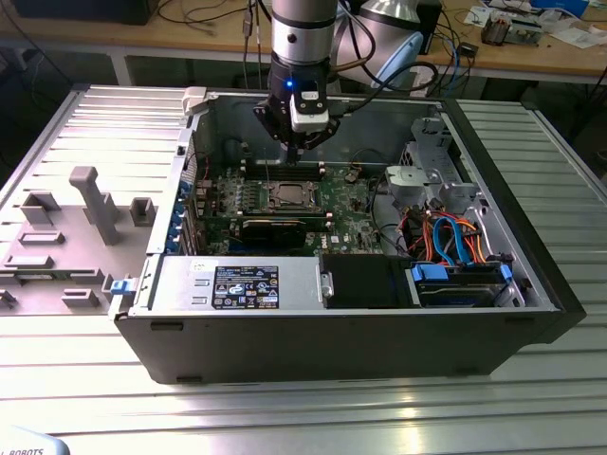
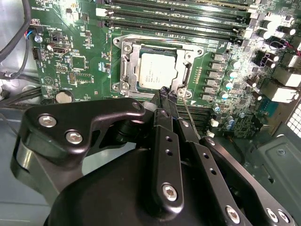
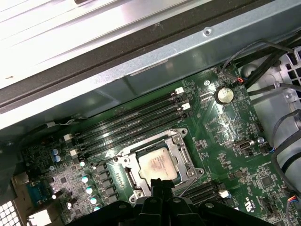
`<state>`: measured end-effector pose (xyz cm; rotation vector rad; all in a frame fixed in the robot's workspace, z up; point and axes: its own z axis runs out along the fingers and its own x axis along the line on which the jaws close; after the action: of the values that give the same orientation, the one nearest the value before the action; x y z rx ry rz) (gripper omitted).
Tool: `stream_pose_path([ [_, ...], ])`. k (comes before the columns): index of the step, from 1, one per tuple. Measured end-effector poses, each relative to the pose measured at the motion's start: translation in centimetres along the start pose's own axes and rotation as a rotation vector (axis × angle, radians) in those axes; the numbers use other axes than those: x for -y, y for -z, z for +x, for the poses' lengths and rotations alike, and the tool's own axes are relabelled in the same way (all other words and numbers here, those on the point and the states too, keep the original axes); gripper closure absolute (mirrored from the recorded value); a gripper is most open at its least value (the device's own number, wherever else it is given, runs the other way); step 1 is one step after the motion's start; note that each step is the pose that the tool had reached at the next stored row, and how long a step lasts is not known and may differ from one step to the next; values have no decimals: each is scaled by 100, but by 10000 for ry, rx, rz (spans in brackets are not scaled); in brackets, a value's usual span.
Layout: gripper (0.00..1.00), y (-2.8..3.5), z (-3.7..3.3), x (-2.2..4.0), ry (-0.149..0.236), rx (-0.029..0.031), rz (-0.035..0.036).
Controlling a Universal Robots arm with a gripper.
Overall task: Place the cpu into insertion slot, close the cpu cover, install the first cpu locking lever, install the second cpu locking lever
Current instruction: 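Install the first cpu locking lever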
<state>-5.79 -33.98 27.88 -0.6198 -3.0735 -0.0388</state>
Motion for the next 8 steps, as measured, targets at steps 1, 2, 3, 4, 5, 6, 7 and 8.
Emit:
stream_pose_path([
  [1,89,0,0,0,22,1,0],
  [2,89,0,0,0,96,-1,2],
  [3,89,1,1,1,384,-9,6],
  [4,89,1,0,1,682,-16,11],
  [5,89,-1,0,0,1118,-25,13],
  [6,89,-2,0,0,1516,-35,18],
  [7,89,-3,0,0,1883,-43,21],
  [8,89,-3,0,0,2147,-49,25],
])
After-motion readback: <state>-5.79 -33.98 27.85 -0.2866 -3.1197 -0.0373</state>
